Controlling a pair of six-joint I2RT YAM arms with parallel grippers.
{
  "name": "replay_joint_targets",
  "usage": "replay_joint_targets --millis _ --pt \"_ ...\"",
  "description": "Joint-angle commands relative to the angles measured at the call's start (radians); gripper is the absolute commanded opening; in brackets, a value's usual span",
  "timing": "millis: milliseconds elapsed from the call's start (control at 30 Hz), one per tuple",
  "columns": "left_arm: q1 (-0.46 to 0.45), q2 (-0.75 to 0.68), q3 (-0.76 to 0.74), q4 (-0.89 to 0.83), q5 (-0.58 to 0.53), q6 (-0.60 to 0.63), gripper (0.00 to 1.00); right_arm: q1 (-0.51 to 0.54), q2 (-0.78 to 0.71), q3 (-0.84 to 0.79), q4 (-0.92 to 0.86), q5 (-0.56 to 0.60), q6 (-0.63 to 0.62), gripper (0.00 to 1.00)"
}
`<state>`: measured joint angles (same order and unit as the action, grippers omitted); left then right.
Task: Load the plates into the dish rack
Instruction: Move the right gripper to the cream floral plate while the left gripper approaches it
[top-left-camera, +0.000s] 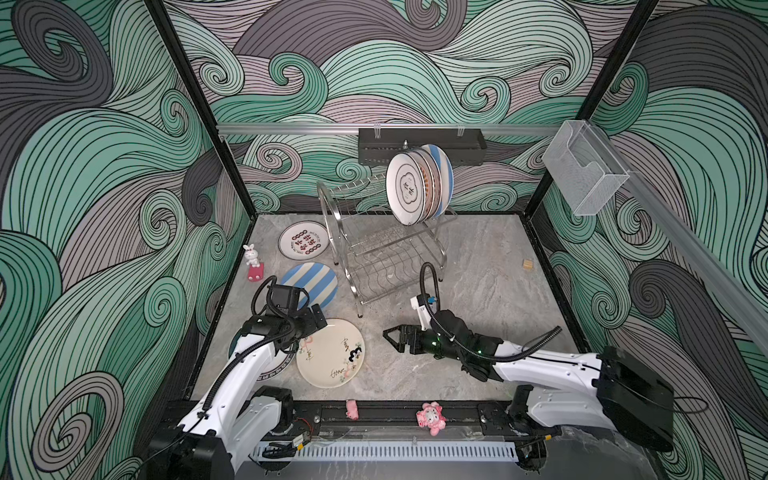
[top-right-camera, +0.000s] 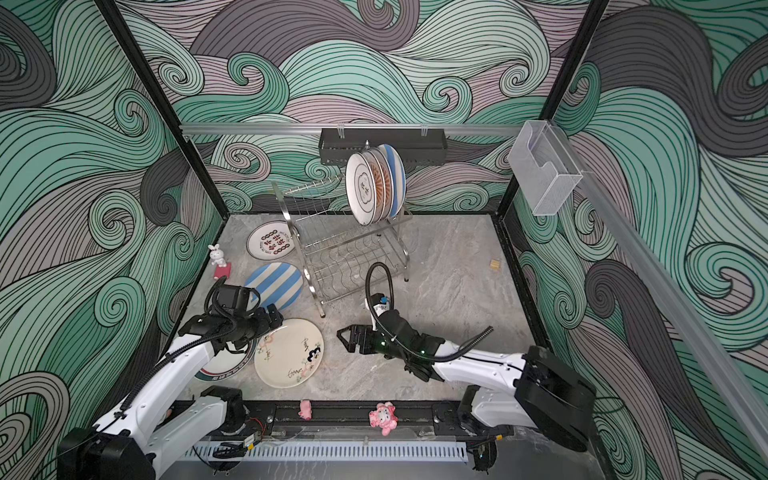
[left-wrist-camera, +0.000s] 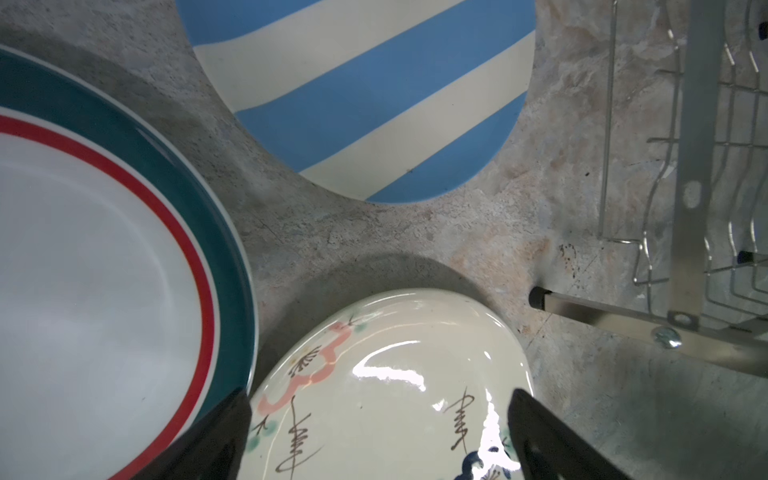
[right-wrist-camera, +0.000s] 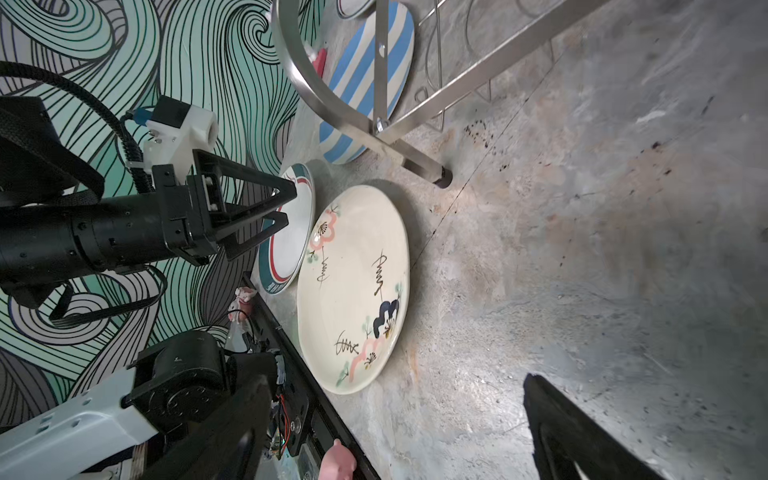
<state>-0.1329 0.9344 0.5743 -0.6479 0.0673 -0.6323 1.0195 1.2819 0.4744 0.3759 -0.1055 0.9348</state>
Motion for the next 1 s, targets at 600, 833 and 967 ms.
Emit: replay_joint_targets --millis 600,833,967 --pt "0.007 0.009 -0.109 0.084 0.012 -0.07 0.99 0.033 0.317 0.11 0.154 -0.064 0.172 0.92" --pt "0.007 0.032 -0.113 0.083 0.038 -0.063 0.99 0.032 0.375 0.157 0.143 -0.11 0.171 0.92" --pt "0.007 0.035 -0.09 0.054 0.055 -0.055 0.99 0.02 0.385 0.156 0.165 -0.126 0.171 0.92"
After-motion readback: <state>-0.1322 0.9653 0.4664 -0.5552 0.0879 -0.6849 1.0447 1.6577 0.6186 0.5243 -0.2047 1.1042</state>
